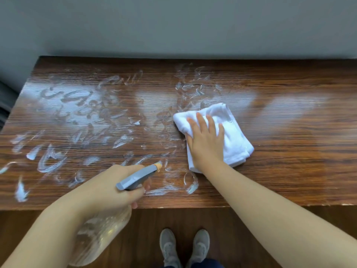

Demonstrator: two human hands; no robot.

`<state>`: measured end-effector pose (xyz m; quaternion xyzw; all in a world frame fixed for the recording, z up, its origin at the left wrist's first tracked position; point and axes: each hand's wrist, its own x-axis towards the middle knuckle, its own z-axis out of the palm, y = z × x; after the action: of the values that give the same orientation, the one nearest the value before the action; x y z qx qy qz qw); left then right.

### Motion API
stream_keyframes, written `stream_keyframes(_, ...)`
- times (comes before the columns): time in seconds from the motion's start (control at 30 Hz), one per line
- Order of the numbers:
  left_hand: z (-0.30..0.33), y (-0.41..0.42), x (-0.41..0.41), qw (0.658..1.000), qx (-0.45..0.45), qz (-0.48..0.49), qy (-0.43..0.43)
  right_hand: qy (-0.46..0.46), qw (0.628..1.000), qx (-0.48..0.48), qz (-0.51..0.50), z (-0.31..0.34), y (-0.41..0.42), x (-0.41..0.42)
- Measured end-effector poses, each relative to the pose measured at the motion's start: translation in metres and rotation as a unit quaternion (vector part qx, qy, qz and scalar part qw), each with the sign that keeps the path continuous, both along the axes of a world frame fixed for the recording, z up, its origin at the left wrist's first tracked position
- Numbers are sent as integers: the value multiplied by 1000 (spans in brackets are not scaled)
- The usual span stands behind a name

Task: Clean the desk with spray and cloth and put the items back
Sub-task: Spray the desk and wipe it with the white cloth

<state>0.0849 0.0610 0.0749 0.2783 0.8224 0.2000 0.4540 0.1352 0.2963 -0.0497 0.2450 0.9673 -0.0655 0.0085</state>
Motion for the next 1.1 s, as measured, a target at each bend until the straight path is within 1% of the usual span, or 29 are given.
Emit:
stream_keyframes(0.17,-1,1,-7,1000,21,2,7,8,999,5,-48,3,44,-27)
stream_keyframes(0.27,0,2,-8,999,30,-5,14,28,996,-5,-81,2,66,-15)
stream_keyframes(0.33,0,1,-8,999,35,-4,17,33,997,10,-65,-1,68,6)
stream_keyframes(0.5,3,-1,-6,998,58,17,2,47,998,21,-20,-1,30,79)
stream_keyframes(0.57,5,0,-7,998,64,26,-1,30,999,36,-4,-2,2,99)
stream_keyframes(0.63,6,1,-8,997,67,33,0,8,999,36,7,-4,-20,102)
stream_keyframes(0.73,7,1,-13,998,63,32,3,-5,999,28,18,-6,-25,80)
stream_keyframes(0.83,7,-1,-19,998,54,39,10,-8,999,28,23,-6,-15,39)
stream_keyframes(0.97,5,-6,-26,997,53,54,15,11,1000,18,-20,-2,5,-18)
stream_keyframes(1.1,4,-9,-33,997,49,54,13,6,997,5,-82,1,44,-45)
